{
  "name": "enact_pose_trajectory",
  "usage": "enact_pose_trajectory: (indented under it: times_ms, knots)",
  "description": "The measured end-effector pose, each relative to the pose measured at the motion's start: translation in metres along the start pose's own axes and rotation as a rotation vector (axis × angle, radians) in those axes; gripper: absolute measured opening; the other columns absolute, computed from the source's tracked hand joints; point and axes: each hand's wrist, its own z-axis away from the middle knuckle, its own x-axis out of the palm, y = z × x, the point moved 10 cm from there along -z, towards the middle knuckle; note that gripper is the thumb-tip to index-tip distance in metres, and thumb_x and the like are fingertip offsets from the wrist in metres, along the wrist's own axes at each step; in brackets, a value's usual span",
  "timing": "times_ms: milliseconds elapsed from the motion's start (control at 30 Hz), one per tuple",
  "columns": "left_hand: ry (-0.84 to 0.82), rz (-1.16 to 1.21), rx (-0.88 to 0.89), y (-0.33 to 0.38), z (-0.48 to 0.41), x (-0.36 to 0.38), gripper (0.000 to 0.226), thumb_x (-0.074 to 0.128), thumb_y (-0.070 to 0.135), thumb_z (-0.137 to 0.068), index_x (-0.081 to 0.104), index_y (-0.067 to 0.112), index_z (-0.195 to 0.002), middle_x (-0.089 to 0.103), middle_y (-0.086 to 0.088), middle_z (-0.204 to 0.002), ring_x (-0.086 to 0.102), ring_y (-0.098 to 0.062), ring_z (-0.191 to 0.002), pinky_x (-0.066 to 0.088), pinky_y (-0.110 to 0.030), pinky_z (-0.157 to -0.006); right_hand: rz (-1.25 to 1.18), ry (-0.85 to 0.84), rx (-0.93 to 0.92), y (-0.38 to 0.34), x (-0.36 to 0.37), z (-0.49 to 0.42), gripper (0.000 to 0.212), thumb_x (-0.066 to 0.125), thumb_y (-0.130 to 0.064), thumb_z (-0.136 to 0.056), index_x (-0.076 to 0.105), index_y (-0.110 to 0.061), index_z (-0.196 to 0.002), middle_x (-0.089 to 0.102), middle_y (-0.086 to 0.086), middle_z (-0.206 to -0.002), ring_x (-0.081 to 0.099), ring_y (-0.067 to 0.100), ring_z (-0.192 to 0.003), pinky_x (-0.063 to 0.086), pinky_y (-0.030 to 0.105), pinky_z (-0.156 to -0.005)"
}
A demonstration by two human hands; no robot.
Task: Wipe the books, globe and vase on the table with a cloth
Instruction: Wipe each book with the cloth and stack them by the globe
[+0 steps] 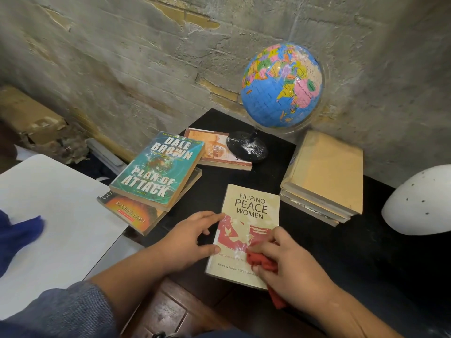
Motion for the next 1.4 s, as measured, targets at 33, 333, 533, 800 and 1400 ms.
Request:
enact_pose_trajectory:
  times_ms: [33,333,533,800,1400]
  knots:
    - [-0.002,-0.001,-0.001,0.000,0.000,0.000,0.072,0.068,0.028,-0.085,0.029,0.042,-0.143,0.032,0.022,-0.139,0.046,0.000,-0.107,0.042,-0.015,-0.089,0.010,-0.032,-0.025,-0.004,0.003,0.000,0.038,0.061,-0.046,-0.087,0.054,-0.047,-0.125,0.030,-0.026,-0.111,0.046,-0.001,-0.108,0.043,0.013,-0.091]
    - [-0.003,-0.011,-0.006,-0.001,0.000,-0.001,0.072,0.068,0.028,-0.085,0.029,0.042,-0.144,0.030,0.021,-0.142,0.046,0.000,-0.107,0.041,-0.014,-0.089,0.057,-0.065,-0.061,-0.004,0.002,-0.015,0.038,0.061,-0.046,-0.088,0.053,-0.048,-0.125,0.033,-0.024,-0.115,0.046,0.001,-0.108,0.046,0.020,-0.093]
    - [0.000,-0.011,-0.003,0.000,0.000,0.000,0.072,0.068,0.029,-0.085,0.028,0.042,-0.143,0.032,0.022,-0.140,0.046,0.001,-0.106,0.042,-0.014,-0.089,0.096,0.027,0.040,0.007,-0.013,-0.032,0.035,0.060,-0.044,-0.089,0.053,-0.047,-0.123,0.032,-0.021,-0.112,0.046,0.004,-0.107,0.046,0.022,-0.093]
    - [0.004,-0.007,-0.001,0.001,0.000,0.000,0.072,0.068,0.030,-0.085,0.028,0.043,-0.143,0.032,0.023,-0.139,0.045,0.002,-0.106,0.042,-0.015,-0.089,0.110,0.170,0.175,0.033,-0.036,-0.048,0.039,0.059,-0.043,-0.090,0.053,-0.043,-0.129,0.034,-0.018,-0.117,0.047,0.006,-0.107,0.045,0.023,-0.093]
    - [0.017,-0.023,0.007,0.002,0.000,-0.003,0.076,0.069,0.030,-0.084,0.025,0.038,-0.145,0.036,0.019,-0.139,0.049,-0.001,-0.103,0.042,-0.012,-0.077,0.177,0.104,0.070,0.008,-0.028,-0.083,0.035,0.060,-0.040,-0.091,0.055,-0.043,-0.125,0.037,-0.015,-0.117,0.050,0.007,-0.101,0.048,0.023,-0.086]
